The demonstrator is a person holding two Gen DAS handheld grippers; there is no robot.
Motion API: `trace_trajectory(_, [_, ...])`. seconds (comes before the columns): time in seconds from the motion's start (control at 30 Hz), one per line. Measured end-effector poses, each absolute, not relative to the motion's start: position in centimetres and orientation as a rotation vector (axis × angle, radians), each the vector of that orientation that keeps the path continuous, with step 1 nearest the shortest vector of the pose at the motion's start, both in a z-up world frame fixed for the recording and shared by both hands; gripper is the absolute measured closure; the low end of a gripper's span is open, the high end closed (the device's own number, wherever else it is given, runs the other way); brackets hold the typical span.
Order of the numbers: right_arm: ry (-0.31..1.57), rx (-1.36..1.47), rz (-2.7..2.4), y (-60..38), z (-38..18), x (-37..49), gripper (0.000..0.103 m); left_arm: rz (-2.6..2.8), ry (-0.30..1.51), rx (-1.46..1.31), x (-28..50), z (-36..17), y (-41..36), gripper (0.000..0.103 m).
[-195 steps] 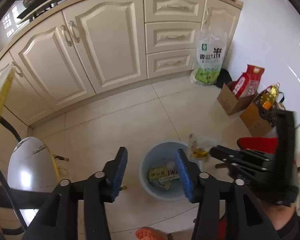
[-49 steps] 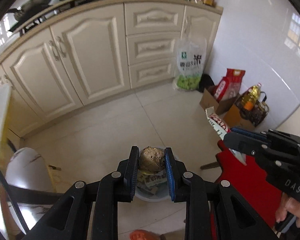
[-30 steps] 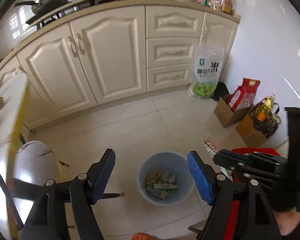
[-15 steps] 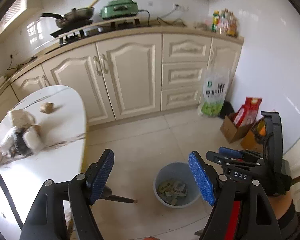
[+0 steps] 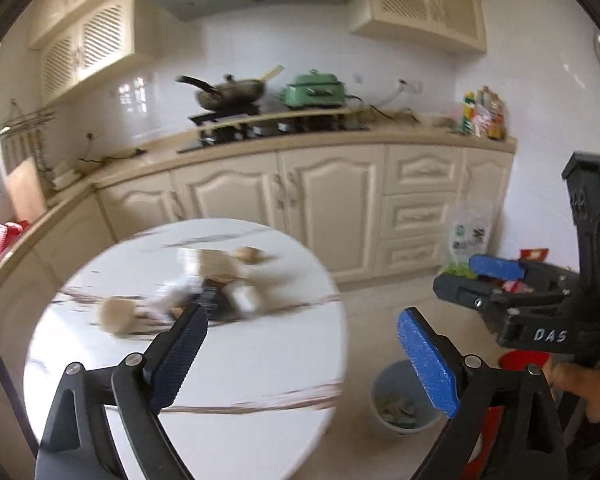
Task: Collect trash
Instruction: 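Move both tools back over the table toward the remaining trash, then grasp the white bread bun with the left tool while the right tool grasps the white packet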
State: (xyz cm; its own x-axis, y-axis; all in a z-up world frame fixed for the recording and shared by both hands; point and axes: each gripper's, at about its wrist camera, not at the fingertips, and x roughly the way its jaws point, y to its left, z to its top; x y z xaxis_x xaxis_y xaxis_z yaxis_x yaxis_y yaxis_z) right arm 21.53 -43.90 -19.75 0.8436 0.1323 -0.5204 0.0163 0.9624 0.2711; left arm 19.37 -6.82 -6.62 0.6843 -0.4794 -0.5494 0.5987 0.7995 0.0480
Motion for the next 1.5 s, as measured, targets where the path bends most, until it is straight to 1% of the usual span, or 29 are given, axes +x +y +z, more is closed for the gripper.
trace_trajectory(0.1, [0.560,0.237,0.106,-39.9,-18.4,23.7,0.016,-0.552,0.532,0.226,19.8,-6.8,-2.7,0.008])
trace_trajectory(0.2, [0.577,0.199,0.137,-36.7,-18.2,25.7,0.015,-0.493,0.533,0.209,21.0,-7.2,0.4,0.006])
trace_trajectory(0.3, [0.611,0.155,0.157,-33.8,-18.5,28.2,0.010,-0.409,0.540,0.210,23.2,-7.9,3.4,0.005])
trace_trajectory(0.43, [0.681,0.105,0.161,-31.4,-20.3,31.5,0.011,-0.327,0.592,0.209,26.5,-9.5,6.5,0.005])
trace_trajectory(0.6, [0.734,0.091,0.164,-30.4,-22.8,33.9,0.011,-0.242,0.665,0.187,30.9,-11.8,8.1,0.005])
trace_trajectory(0.77, [0.784,0.090,0.154,-30.7,-25.1,36.1,0.011,-0.239,0.750,0.183,34.5,-14.1,7.4,0.005])
trace_trajectory(0.9, [0.807,0.099,0.152,-31.4,-26.3,37.3,0.011,-0.251,0.816,0.240,37.8,-15.7,5.0,0.005])
trace_trajectory(1.03, [0.816,0.103,0.155,-32.1,-27.0,38.4,0.011,-0.260,0.844,0.279,40.9,-16.6,3.6,0.005])
trace_trajectory(1.07, [0.820,0.103,0.157,-32.2,-27.1,38.6,0.011,-0.256,0.847,0.293,41.6,-16.6,3.2,0.007])
trace_trajectory(1.2, [0.831,0.088,0.169,-32.4,-27.5,39.2,0.011,-0.269,0.826,0.285,43.9,-16.4,1.6,0.008])
trace_trajectory(1.23, [0.834,0.083,0.168,-32.5,-27.6,39.5,0.011,-0.276,0.821,0.298,43.9,-16.7,1.3,0.011])
trace_trajectory(1.27, [0.837,0.081,0.169,-32.5,-27.7,39.6,0.011,-0.277,0.811,0.318,43.9,-16.8,1.0,0.019])
trace_trajectory(1.3, [0.838,0.080,0.169,-32.6,-27.8,39.7,0.013,-0.280,0.812,0.330,44.2,-17.2,0.8,0.033])
trace_trajectory(1.33, [0.835,0.083,0.166,-32.8,-27.8,39.8,0.013,-0.303,0.826,0.330,44.4,-17.5,0.6,0.042])
trace_trajectory(1.37, [0.838,0.085,0.167,-32.9,-27.9,40.0,0.013,-0.330,0.840,0.310,44.9,-17.8,0.4,0.059])
trace_trajectory(1.47, [0.842,0.100,0.173,-33.0,-28.0,40.3,0.019,-0.328,0.837,0.294,45.3,-17.9,0.9,0.064])
trace_trajectory(1.5, [0.842,0.105,0.180,-33.1,-28.0,40.4,0.025,-0.331,0.832,0.286,45.4,-17.8,1.1,0.065])
